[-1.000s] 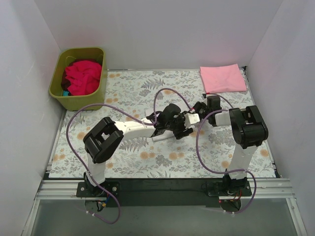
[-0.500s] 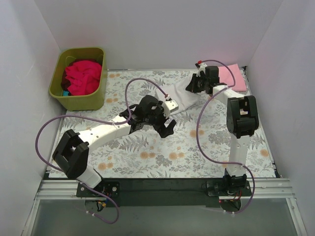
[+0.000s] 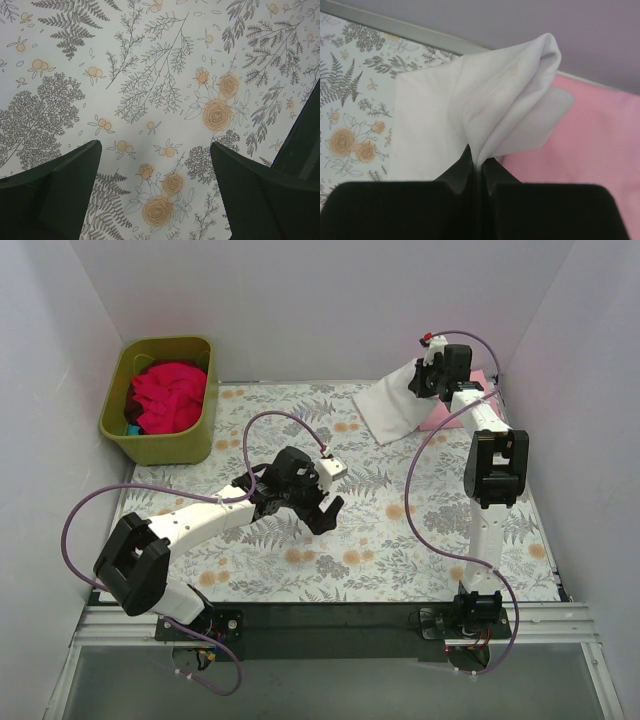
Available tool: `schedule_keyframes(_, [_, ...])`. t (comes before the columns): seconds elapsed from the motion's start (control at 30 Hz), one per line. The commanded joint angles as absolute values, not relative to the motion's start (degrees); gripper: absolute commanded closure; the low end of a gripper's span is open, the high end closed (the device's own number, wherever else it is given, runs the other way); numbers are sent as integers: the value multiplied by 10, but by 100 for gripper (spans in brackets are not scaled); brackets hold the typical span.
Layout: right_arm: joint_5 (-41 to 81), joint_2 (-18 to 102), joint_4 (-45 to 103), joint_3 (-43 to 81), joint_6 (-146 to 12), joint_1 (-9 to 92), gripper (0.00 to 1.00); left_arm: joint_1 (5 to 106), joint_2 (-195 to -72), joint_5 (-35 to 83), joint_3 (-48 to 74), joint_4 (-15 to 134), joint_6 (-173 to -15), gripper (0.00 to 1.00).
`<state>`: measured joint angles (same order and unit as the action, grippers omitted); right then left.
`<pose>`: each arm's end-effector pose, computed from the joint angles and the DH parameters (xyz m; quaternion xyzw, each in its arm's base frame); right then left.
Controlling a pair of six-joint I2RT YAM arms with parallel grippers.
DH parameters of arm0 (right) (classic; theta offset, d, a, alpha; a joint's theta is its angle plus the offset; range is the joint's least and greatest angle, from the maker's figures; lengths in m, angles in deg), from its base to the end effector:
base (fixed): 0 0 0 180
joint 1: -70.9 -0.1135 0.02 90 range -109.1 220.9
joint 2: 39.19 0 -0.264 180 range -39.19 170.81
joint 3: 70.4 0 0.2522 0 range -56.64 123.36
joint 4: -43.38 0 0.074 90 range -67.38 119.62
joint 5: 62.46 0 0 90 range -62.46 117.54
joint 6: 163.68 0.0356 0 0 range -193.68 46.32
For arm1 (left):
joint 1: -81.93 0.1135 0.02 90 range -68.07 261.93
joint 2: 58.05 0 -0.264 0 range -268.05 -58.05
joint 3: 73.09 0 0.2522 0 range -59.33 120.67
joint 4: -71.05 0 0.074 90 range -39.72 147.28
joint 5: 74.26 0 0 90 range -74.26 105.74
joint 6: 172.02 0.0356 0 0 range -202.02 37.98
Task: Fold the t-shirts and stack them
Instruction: Neatly place the folded tshirt to the corner
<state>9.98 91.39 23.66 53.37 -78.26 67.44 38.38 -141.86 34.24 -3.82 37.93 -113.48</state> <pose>0.5371 0.0432 0.2359 -0.1390 0.8328 0.1247 0.5211 0.2156 -0.2206 0.2330 0.1547 0.9092 -0.3359 0.1915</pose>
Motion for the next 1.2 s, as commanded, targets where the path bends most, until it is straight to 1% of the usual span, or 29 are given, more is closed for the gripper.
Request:
schedule_keyframes(0.0, [114, 916, 246, 584, -822, 681, 99, 388, -1392, 335, -42, 376, -1131, 9])
schedule_keyframes(0.13, [116, 914, 245, 610, -844, 684, 99, 388, -1392, 335, -43, 375, -1130, 9])
schedule_keyframes(0.47, [107, 879, 236, 627, -855, 691, 99, 388, -1388, 335, -47, 375, -1130, 9])
schedule_keyframes(1.17, [93, 838, 151, 675, -855, 703, 99, 388, -1385, 338, -47, 374, -1131, 9])
